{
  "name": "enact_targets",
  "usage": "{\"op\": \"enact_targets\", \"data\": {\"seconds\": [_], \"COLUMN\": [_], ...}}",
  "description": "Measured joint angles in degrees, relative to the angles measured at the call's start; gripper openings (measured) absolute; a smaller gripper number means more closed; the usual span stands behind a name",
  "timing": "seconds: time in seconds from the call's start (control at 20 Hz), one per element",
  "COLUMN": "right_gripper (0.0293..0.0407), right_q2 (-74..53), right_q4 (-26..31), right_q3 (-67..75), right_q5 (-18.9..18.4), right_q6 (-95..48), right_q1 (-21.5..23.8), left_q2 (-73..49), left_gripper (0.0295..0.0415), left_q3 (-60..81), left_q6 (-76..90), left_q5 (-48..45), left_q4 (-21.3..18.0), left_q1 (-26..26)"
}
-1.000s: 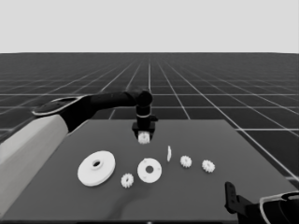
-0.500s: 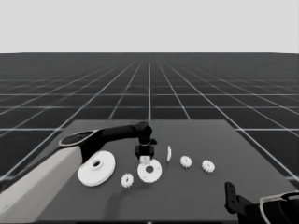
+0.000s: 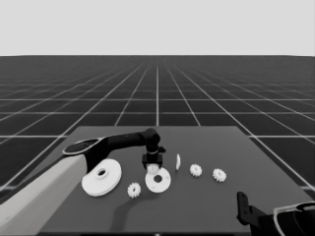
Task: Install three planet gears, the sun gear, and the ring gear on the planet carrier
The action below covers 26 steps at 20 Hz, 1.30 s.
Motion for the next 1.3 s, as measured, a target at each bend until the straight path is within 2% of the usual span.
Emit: {"op": "enact_targets", "data": {"seconds": [0.15,0.2,0.25,0.3,0.4,0.65,0.7,0.8,1.15,1.2,1.25,1.3], "right_gripper": [0.0385,0.0385,0.0385,0.0385,0.0385,0.0385,0.0385,0.0385,0.0385,0.0385,0.0385,0.0385], "right_q2": [0.0,0.0,0.0,0.0,0.0,0.0,0.0,0.0,0.0,0.0,0.0,0.0], "right_q4": [0.0,0.0,0.0,0.0,0.0,0.0,0.0,0.0,0.0,0.0,0.0,0.0], "right_q3": [0.0,0.0,0.0,0.0,0.0,0.0,0.0,0.0,0.0,0.0,0.0,0.0], "right_q5": [0.0,0.0,0.0,0.0,0.0,0.0,0.0,0.0,0.0,0.0,0.0,0.0], "right_q6": [0.0,0.0,0.0,0.0,0.0,0.0,0.0,0.0,0.0,0.0,0.0,0.0], "right_q1": [0.0,0.0,0.0,0.0,0.0,0.0,0.0,0.0,0.0,0.0,0.0,0.0], "left_q2": [0.0,-3.15,-3.81,-3.67,-3.25,-2.92,-12.72,-20.88,-24.49,-24.65,-24.27,-23.73], "left_gripper": [0.0385,0.0385,0.0385,0.0385,0.0385,0.0385,0.0385,0.0385,0.0385,0.0385,0.0385,0.0385], "left_q3": [0.0,9.12,11.48,11.34,10.23,9.31,29.13,42.94,48.79,49.3,47.28,44.6], "left_q6": [0.0,-4.99,-6.44,-6.4,-5.74,-5.17,-15.33,-21.03,-23.09,-23.53,-21.93,-19.98], "left_q5": [0.0,4.72,6.4,7.1,7.74,8.09,7.78,7.65,7.55,7.23,6.86,6.05], "left_q4": [0.0,-5.95,-10.63,-13.58,-16.31,-17.62,-17.81,-18.11,-18.34,-6.65,0.35,4.11], "left_q1": [0.0,-5.37,-11.42,-15.0,-18.09,-19.37,-19.53,-19.78,-20.11,-10.67,-2.35,2.06]}}
